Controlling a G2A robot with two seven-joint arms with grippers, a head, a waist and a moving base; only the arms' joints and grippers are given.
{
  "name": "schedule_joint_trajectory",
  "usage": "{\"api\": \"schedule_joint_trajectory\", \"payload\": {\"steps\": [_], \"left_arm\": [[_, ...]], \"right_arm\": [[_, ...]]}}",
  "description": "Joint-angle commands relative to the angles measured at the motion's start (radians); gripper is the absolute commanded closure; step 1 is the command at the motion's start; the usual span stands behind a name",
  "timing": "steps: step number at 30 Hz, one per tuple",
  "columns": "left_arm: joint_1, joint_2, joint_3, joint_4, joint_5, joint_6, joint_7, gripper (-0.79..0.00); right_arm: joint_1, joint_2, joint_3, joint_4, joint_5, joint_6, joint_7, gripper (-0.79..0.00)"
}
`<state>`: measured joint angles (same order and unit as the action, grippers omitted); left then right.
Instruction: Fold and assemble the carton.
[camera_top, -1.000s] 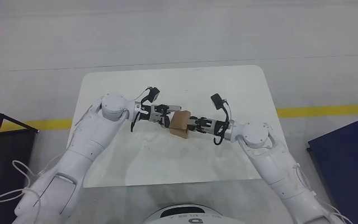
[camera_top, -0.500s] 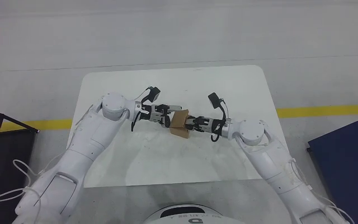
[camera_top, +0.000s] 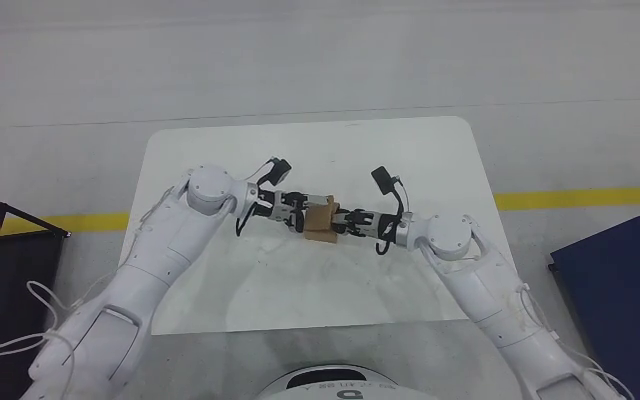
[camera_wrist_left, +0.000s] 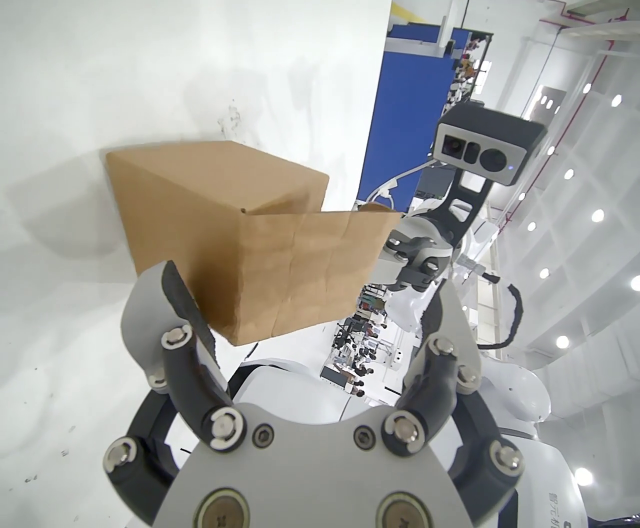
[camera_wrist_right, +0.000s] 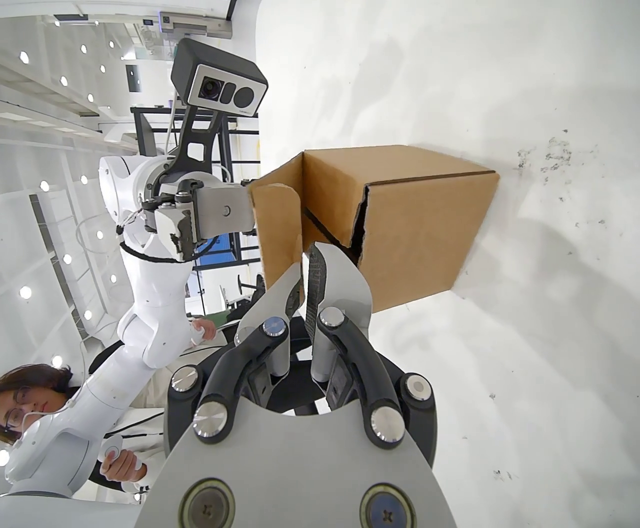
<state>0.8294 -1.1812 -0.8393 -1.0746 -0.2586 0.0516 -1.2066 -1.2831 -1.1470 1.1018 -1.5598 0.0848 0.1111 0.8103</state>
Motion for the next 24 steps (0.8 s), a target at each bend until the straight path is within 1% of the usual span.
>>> {"api": "schedule_joint_trajectory", "payload": {"steps": [1, 11, 15, 20, 24], "left_arm": [[-0.004, -0.002, 0.008, 0.002, 0.009, 0.003, -0.004, -0.785], [-0.019, -0.011, 0.029, 0.018, 0.020, 0.014, -0.020, -0.785], [-0.022, -0.012, 0.030, 0.022, 0.019, 0.009, -0.017, -0.785], [-0.021, -0.009, 0.013, 0.025, 0.017, -0.005, -0.002, -0.785], [-0.015, 0.002, -0.021, 0.020, 0.017, -0.020, 0.013, -0.785]], "right_arm": [[0.000, 0.001, -0.001, -0.002, -0.002, 0.003, 0.001, -0.108], [-0.004, 0.004, 0.000, -0.005, -0.011, 0.009, 0.001, -0.123], [-0.016, 0.010, 0.029, -0.010, -0.012, 0.009, -0.009, -0.126], [-0.058, 0.024, 0.100, -0.043, -0.006, -0.012, -0.034, -0.123], [-0.080, 0.029, 0.114, -0.078, -0.013, -0.038, -0.038, -0.089]]}}
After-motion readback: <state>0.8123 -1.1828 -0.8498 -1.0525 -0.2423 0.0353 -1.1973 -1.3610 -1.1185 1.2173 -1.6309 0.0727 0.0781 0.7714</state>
